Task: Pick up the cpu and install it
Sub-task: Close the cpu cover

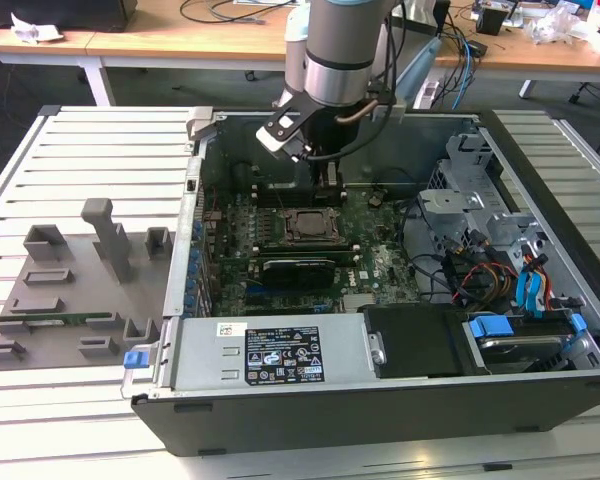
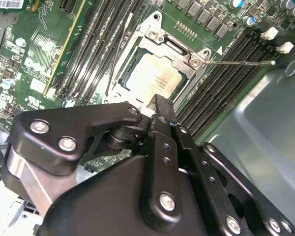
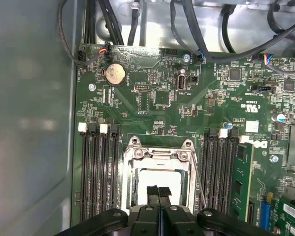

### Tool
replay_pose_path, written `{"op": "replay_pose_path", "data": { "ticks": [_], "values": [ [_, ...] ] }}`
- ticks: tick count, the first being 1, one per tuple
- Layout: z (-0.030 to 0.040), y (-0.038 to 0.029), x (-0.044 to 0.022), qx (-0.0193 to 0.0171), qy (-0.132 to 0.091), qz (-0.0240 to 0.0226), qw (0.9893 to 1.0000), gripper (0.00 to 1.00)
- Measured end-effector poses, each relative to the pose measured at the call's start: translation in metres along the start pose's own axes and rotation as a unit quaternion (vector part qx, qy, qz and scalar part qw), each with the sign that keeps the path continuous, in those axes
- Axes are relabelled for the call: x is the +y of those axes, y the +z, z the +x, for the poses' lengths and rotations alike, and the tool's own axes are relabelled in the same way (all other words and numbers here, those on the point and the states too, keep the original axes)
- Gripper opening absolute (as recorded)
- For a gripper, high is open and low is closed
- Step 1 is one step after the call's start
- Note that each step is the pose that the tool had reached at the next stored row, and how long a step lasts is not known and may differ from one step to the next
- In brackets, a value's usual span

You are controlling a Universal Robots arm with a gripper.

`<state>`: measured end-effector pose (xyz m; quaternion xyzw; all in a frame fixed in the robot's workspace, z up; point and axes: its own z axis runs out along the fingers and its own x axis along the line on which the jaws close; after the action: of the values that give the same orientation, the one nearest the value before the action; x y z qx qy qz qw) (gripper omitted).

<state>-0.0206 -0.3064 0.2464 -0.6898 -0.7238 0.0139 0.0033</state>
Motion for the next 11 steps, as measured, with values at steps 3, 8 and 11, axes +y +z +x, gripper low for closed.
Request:
{"op": "replay_pose_path", "data": {
  "ticks": [3,8,11],
  "values": [
    [-0.0002,-0.0124,-0.0003,0.0,0.0,0.0,1.0,0.11],
    [-0.0003,-0.0187,-0.0005,0.0001,0.0,0.0,1.0,0.11],
    [-0.0003,-0.0189,-0.0005,0.0,0.0,0.0,1.0,0.11]
  ]
}}
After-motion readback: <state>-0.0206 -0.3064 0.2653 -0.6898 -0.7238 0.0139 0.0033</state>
